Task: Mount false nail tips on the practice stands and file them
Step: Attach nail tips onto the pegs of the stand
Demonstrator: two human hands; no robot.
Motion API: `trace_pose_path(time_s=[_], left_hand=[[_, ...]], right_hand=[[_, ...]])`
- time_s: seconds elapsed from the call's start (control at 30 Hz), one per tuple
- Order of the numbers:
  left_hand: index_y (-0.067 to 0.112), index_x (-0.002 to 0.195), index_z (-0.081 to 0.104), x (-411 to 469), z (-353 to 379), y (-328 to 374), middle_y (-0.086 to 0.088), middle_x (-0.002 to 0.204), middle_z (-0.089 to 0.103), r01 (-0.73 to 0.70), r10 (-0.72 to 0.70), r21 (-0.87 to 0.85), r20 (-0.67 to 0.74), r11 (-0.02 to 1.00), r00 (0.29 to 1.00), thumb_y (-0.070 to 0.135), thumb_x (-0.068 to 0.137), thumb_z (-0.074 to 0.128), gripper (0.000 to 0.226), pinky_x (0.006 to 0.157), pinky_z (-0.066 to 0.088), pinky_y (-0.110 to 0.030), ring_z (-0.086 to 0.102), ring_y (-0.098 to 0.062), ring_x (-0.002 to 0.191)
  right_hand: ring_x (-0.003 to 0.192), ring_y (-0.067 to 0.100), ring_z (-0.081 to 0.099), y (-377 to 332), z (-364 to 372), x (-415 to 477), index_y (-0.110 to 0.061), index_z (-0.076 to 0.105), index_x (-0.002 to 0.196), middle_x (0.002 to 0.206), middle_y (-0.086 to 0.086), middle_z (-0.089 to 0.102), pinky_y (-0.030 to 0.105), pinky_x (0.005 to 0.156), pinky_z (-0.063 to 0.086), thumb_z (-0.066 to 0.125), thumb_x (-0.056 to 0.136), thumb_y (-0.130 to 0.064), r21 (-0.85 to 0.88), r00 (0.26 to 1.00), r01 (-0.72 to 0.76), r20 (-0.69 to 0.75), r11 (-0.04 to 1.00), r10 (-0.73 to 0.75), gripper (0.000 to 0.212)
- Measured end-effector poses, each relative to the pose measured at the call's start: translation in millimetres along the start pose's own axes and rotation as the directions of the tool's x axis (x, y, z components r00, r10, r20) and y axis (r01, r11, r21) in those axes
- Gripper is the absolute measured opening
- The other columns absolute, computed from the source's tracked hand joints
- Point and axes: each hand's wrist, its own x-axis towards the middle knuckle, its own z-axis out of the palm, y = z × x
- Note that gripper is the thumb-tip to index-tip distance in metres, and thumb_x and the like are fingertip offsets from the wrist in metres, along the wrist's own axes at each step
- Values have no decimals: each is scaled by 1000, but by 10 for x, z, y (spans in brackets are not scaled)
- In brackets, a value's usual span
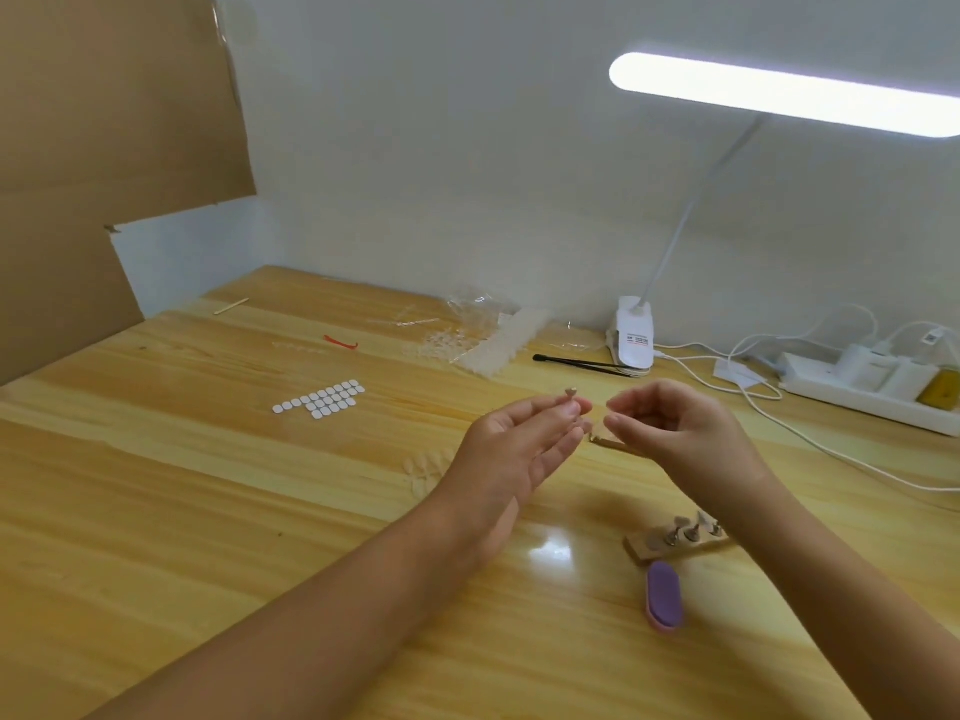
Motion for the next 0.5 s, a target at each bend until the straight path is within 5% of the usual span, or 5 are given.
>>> trace_pose_path(time_s=[0.07, 0.13, 0.2, 0.3, 0.5], left_hand=[[1, 103, 70, 4, 5, -12, -5, 102, 76, 5, -5, -9, -44, 1000, 999, 5, 92, 65, 13, 85, 57, -19, 71, -17, 105], [-4, 104, 69, 21, -6, 8, -6, 95, 76, 23, -30, -69, -100, 997, 995, 4, 92, 64, 15, 84, 58, -20, 73, -18, 100], [-8, 100, 68, 33, -20, 54, -10, 88, 75, 58, -82, -169, -137, 984, 987, 1, 92, 63, 13, 81, 59, -22, 74, -18, 89], [-8, 88, 68, 31, -21, 81, -14, 81, 72, 128, -176, -285, -150, 950, 973, -2, 91, 62, 9, 78, 59, -28, 74, -17, 74], [-7, 83, 67, 23, -24, 96, -18, 76, 72, 200, -264, -384, -121, 901, 957, -3, 91, 62, 10, 74, 59, -27, 73, -19, 66]], right_hand=[[66, 2, 65, -22, 43, -27, -10, 66, 91, 79, 3, 67, 14, 61, 51, 73, 83, -5, -82, 992, 111, -48, 991, -115, 12], [71, 12, 62, -52, 91, -66, -7, 64, 88, 80, 3, 63, 25, 65, 53, 74, 82, -2, -343, 917, 356, -52, 869, -396, 13], [73, 23, 61, -69, 130, -96, 0, 64, 84, 83, 8, 62, 35, 65, 54, 75, 79, 3, -573, 718, 611, 110, 547, -687, 12], [71, 28, 60, -74, 177, -129, 1, 66, 78, 84, 13, 63, 39, 64, 54, 72, 80, 8, -643, 523, 735, 337, 214, -783, 9], [81, 27, 64, -71, 144, -146, -6, 71, 81, 92, 11, 67, 37, 68, 56, 78, 77, -1, -697, 542, 696, 353, 172, -763, 9]])
